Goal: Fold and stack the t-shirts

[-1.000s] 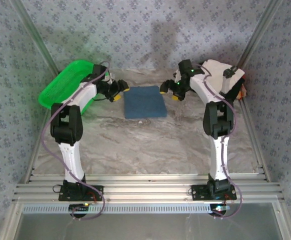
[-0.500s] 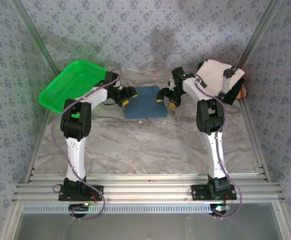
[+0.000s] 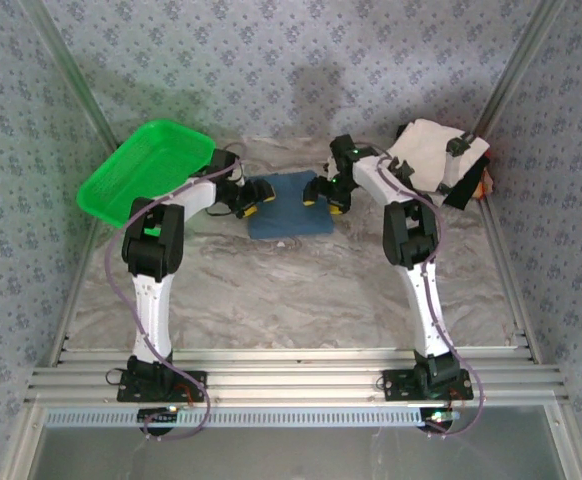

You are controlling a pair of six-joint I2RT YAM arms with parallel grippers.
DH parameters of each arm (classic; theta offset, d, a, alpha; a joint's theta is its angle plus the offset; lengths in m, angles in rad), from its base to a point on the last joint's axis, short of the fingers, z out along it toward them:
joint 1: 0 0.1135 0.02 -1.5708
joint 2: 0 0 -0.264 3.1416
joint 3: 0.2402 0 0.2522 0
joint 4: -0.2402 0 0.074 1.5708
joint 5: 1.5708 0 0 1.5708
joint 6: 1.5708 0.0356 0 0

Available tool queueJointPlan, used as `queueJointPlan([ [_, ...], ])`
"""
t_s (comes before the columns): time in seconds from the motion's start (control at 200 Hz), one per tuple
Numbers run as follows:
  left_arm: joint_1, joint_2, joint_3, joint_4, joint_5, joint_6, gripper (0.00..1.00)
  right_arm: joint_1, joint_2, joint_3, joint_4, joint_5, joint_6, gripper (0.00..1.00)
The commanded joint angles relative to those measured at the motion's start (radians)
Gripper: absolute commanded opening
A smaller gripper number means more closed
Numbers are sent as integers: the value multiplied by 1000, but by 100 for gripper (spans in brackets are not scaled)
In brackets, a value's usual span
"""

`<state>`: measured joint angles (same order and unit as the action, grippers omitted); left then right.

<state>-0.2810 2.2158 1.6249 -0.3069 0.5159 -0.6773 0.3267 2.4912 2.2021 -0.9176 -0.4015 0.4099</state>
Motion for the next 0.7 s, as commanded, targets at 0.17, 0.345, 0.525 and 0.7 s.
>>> queueJointPlan([
  [0.17, 6, 3, -72, -76, -21, 48, 73, 23, 55, -12, -2, -30, 59, 74],
  [0.345, 6, 10, -73, -74, -8, 55, 73, 22, 76, 7, 37, -56, 102, 67],
  [0.525, 6, 15, -64, -79, 1, 68, 73, 38, 73, -40, 119, -92, 164, 58],
  [0.7, 10, -16, -65, -70, 16, 62, 72, 46, 77, -38, 154, -94, 189, 29],
])
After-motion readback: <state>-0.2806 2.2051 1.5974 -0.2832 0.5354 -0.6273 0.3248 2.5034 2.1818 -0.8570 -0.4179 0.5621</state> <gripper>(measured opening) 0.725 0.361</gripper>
